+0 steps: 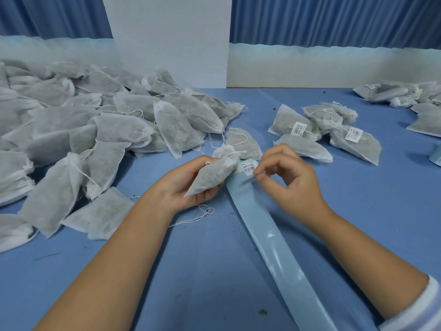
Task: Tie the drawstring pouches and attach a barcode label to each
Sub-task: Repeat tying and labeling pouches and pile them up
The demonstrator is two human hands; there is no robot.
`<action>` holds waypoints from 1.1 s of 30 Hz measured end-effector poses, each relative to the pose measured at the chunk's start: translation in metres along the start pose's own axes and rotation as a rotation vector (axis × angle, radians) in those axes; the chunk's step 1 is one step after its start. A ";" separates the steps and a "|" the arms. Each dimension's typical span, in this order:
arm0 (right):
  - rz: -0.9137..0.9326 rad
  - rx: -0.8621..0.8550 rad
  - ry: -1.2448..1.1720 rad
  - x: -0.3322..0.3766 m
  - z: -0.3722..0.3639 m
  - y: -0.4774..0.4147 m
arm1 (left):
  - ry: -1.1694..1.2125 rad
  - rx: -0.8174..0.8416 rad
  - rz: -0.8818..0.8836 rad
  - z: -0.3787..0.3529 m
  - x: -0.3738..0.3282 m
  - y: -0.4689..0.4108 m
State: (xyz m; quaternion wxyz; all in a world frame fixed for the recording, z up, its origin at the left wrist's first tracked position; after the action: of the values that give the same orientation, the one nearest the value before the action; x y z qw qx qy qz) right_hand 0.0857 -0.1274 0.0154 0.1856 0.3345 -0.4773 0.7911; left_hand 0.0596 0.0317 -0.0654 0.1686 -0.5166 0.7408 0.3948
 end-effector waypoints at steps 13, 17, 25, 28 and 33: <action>-0.347 0.033 -0.043 -0.034 -0.006 0.003 | -0.913 -0.052 -0.249 -0.018 -0.013 0.018; -0.316 0.023 -0.140 -0.030 -0.009 0.002 | -0.893 0.009 -0.256 -0.027 -0.006 0.017; -0.418 -0.062 -0.248 -0.038 0.000 0.002 | -0.837 0.032 -0.203 -0.022 -0.004 0.012; -0.392 -0.111 -0.205 -0.037 0.003 0.001 | -0.822 -0.014 -0.205 -0.017 -0.007 0.012; -0.321 -0.238 -0.220 -0.029 0.017 0.000 | -0.720 -0.119 -0.275 -0.009 -0.019 0.013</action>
State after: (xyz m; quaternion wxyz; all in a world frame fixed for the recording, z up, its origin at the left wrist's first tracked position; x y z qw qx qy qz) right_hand 0.1124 -0.1417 0.0001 0.2940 0.4661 -0.5251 0.6485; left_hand 0.0572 0.0390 -0.0422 0.4388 -0.4483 0.5339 0.5670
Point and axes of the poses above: each hand's wrist, its own y-axis away from the middle knuckle, its own z-axis out of the back of the hand, x = y × z, the point moved 8 cm from there along -y, towards the middle knuckle, and after that the axes turned 2 degrees about z, right-handed, at the moved point
